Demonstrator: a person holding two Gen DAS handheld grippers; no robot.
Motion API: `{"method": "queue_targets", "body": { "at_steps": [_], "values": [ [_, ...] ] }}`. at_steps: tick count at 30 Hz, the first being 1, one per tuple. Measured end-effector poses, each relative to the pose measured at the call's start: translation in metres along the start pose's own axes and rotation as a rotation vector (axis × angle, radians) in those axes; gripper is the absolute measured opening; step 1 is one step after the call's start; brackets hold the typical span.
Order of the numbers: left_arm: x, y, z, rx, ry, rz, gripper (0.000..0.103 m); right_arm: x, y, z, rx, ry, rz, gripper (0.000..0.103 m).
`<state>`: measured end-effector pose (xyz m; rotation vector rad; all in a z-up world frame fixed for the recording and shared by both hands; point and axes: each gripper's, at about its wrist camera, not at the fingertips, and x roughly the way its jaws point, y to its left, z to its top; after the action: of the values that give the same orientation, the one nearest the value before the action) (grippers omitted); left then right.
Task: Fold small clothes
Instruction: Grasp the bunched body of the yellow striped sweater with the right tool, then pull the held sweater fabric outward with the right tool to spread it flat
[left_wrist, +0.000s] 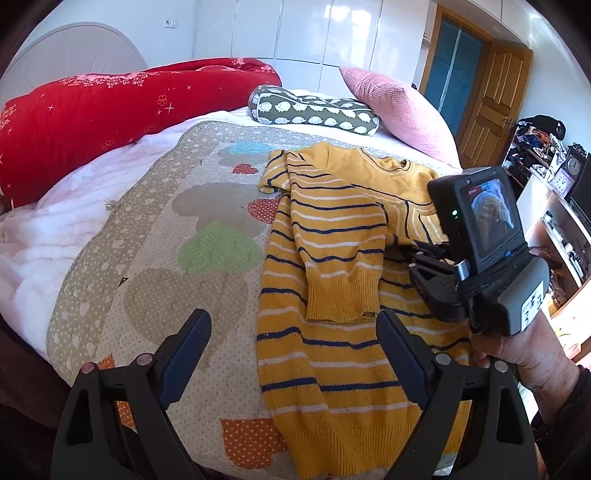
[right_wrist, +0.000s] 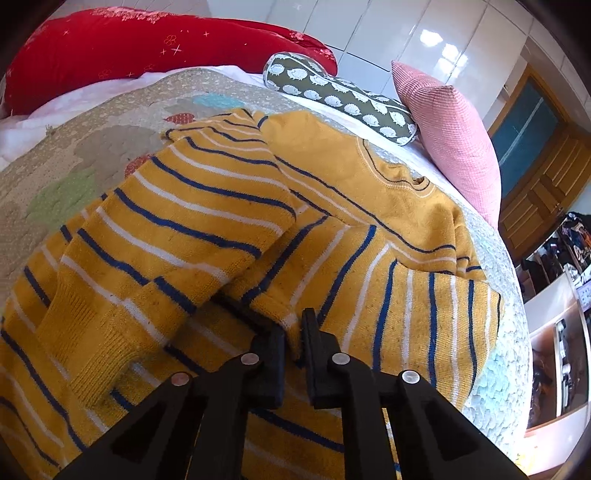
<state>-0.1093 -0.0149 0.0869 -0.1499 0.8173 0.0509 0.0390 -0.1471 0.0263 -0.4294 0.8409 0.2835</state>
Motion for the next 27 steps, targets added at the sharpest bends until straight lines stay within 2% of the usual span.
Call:
{"method": "queue_targets", "body": {
  "at_steps": [6, 12, 16, 19, 22, 23, 24, 26, 27],
  "values": [
    [-0.007, -0.006, -0.003, 0.019, -0.015, 0.011, 0.090, -0.037, -0.051, -0.014, 0.176, -0.055, 0.016, 0.005],
    [-0.007, -0.008, -0.007, 0.020, -0.009, 0.010, 0.090, -0.075, -0.137, -0.066, 0.457, -0.091, -0.002, 0.005],
    [-0.002, 0.001, -0.008, -0.023, 0.010, 0.005, 0.090, -0.086, -0.202, -0.122, 0.658, -0.057, -0.105, 0.005],
    [0.002, 0.009, -0.008, -0.055, 0.024, 0.005, 0.090, -0.085, -0.237, -0.159, 0.772, 0.034, -0.234, 0.007],
    [0.003, 0.015, -0.008, -0.069, 0.026, 0.016, 0.090, -0.094, -0.244, -0.177, 0.793, 0.086, -0.278, 0.011],
    [0.003, 0.018, -0.007, -0.076, 0.024, 0.020, 0.090, -0.099, -0.239, -0.178, 0.775, 0.090, -0.289, 0.020],
    [0.003, 0.021, -0.006, -0.083, 0.021, 0.025, 0.090, -0.105, -0.234, -0.178, 0.755, 0.088, -0.300, 0.031],
    [0.003, 0.028, -0.005, -0.100, 0.017, 0.036, 0.090, -0.117, -0.219, -0.173, 0.742, 0.058, -0.292, 0.036],
    [0.003, 0.033, -0.004, -0.112, 0.016, 0.041, 0.090, -0.123, -0.210, -0.168, 0.743, 0.029, -0.251, 0.036]
  ]
}}
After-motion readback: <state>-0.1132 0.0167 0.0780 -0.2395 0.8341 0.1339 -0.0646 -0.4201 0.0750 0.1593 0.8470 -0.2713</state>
